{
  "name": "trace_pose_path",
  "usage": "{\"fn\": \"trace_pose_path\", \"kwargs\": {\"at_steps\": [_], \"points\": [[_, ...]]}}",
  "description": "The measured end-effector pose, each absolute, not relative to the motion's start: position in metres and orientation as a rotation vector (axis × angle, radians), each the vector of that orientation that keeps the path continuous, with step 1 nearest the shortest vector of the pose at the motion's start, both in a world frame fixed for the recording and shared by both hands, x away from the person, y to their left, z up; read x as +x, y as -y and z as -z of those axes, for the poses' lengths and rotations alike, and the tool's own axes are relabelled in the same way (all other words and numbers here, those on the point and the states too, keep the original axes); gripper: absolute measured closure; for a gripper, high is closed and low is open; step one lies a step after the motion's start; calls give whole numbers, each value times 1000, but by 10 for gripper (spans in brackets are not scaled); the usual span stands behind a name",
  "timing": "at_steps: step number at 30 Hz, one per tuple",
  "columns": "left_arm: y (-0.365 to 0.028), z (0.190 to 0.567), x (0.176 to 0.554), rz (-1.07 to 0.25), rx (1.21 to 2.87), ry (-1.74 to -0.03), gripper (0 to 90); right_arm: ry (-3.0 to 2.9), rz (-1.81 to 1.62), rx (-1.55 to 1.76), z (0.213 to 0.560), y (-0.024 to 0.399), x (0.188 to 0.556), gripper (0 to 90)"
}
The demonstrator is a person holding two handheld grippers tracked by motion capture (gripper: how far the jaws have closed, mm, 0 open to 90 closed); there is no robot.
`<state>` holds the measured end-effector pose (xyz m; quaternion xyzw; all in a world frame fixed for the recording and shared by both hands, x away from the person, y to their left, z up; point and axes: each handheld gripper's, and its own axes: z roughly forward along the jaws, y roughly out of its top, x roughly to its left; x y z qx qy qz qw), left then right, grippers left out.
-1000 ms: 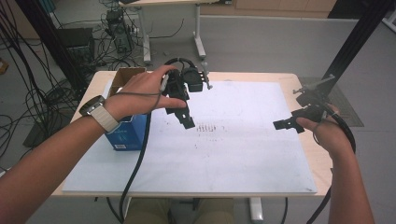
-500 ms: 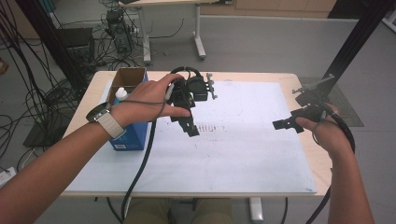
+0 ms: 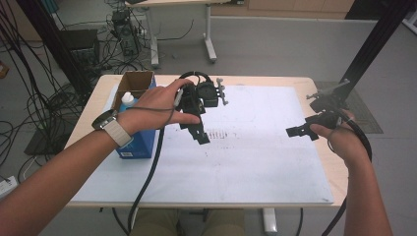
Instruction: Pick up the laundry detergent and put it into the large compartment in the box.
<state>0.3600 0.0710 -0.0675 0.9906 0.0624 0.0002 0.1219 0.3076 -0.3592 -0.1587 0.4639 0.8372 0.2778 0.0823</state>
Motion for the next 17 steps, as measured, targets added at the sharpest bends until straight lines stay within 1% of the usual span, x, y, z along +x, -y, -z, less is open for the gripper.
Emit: {"fn": "trace_pose_path", "kwargs": {"at_steps": [17], "points": [[-71, 71, 362, 10, 2889, -194, 59, -2502, -835, 1390, 162, 361, 308, 88]]}}
